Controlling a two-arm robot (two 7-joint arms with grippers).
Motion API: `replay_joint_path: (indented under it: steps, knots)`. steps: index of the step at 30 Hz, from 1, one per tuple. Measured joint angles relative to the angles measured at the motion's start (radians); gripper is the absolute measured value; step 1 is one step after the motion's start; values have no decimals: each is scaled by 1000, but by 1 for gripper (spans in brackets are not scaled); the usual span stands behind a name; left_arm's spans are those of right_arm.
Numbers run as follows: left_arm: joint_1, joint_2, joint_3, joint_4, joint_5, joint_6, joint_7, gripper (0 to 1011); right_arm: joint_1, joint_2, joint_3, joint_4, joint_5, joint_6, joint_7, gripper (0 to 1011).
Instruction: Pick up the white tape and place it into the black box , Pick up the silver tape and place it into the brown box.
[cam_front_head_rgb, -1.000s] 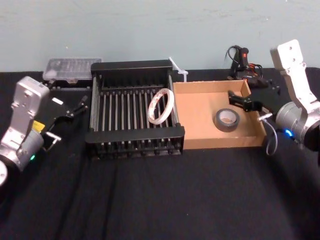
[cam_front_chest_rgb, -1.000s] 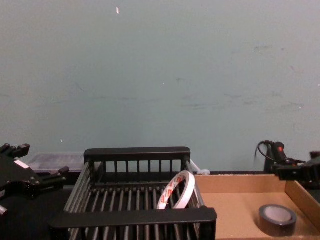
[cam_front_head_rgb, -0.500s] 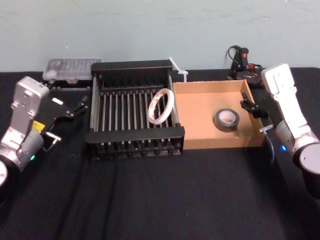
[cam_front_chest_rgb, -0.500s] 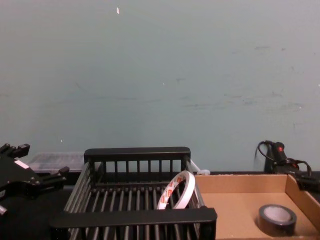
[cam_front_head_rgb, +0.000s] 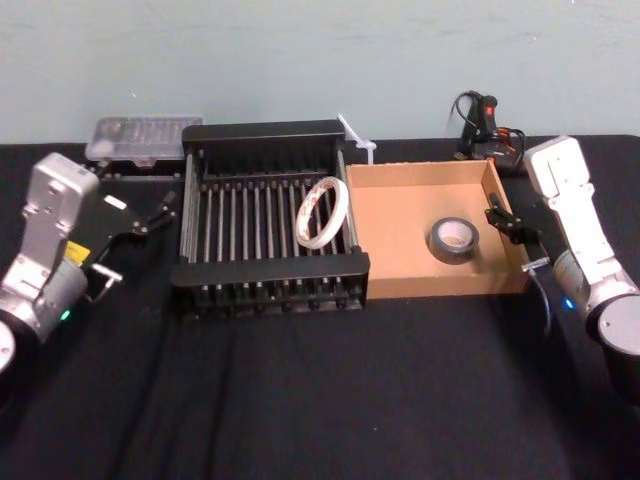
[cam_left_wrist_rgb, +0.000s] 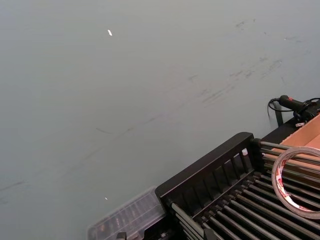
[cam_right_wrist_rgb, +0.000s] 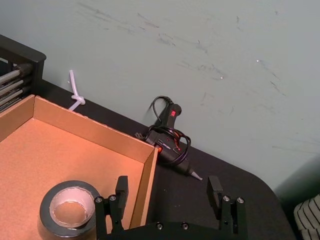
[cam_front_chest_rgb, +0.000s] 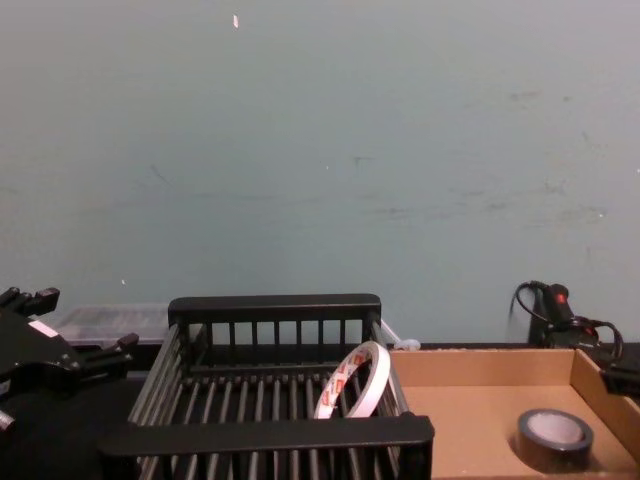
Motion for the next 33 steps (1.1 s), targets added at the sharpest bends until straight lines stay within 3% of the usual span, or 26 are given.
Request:
replay_joint_path:
  steps: [33]
  knots:
    - [0, 0, 0, 0, 0, 0, 0, 1001, 1, 3, -5, 1, -1, -1, -1, 1002]
